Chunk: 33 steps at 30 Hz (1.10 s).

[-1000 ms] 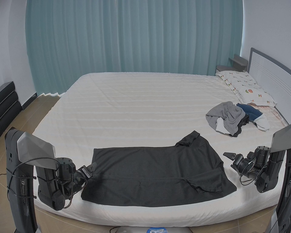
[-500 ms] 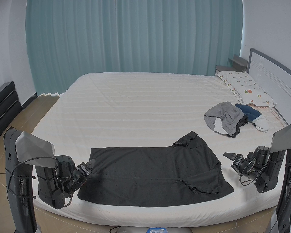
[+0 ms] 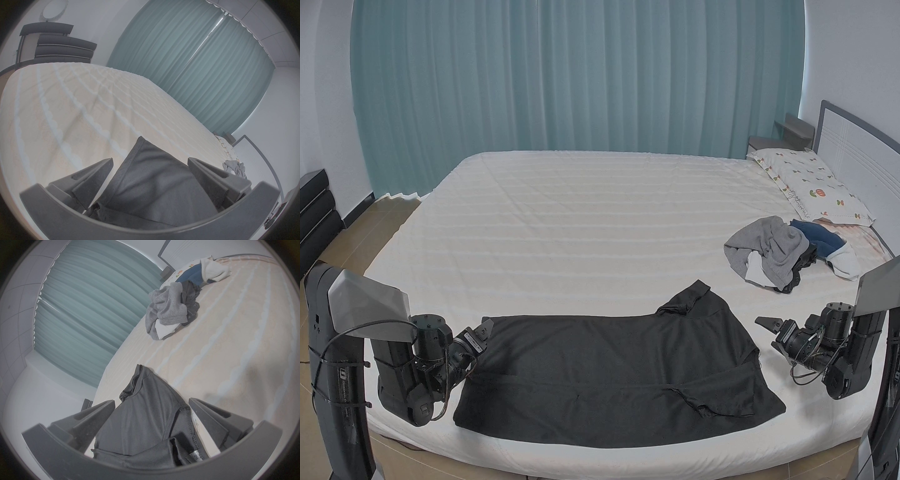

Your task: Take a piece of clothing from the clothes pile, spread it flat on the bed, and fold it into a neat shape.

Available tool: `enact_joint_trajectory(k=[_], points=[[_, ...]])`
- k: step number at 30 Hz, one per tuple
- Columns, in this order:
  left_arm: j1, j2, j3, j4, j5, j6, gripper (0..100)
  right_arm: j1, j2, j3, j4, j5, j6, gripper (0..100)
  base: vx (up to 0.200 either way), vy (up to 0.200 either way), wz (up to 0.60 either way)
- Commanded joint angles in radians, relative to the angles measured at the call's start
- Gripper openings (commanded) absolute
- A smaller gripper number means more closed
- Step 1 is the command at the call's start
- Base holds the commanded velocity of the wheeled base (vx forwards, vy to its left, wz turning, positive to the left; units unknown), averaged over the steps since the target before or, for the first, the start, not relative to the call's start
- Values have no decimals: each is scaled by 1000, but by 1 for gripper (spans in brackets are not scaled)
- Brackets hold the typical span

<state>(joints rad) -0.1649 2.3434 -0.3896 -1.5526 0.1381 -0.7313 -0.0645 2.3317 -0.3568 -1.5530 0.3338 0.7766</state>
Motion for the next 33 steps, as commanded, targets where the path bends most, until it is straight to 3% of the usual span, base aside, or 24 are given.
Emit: enact_joint_trajectory(k=[1, 4, 8, 10, 11, 12, 16, 18, 23, 33], points=[[-1, 2, -28, -3, -3, 0, 100, 17, 1, 4, -9, 1, 1, 100, 0, 0, 0], [8, 5, -63, 3, -5, 1, 100, 20, 3, 7, -9, 1, 1, 100, 0, 0, 0], [61, 4, -235, 190, -32, 16, 100, 20, 14, 7, -9, 2, 1, 100, 0, 0, 0], [61, 4, -235, 190, -32, 16, 100, 20, 14, 7, -9, 2, 1, 100, 0, 0, 0], [91, 7, -367, 339, -38, 20, 100, 20, 17, 7, -9, 4, 3, 100, 0, 0, 0], [91, 7, -367, 339, -38, 20, 100, 20, 17, 7, -9, 4, 3, 100, 0, 0, 0], [108, 42, -485, 465, -110, 58, 100, 18, 18, 7, -9, 7, 4, 100, 0, 0, 0], [113, 63, -549, 545, -184, 72, 100, 18, 26, 7, -9, 8, 6, 100, 0, 0, 0], [120, 105, -696, 687, -213, 96, 100, 18, 37, 4, -9, 10, 6, 100, 0, 0, 0], [122, 140, -713, 724, -219, 147, 100, 20, 58, -4, -9, 11, 6, 100, 0, 0, 0]])
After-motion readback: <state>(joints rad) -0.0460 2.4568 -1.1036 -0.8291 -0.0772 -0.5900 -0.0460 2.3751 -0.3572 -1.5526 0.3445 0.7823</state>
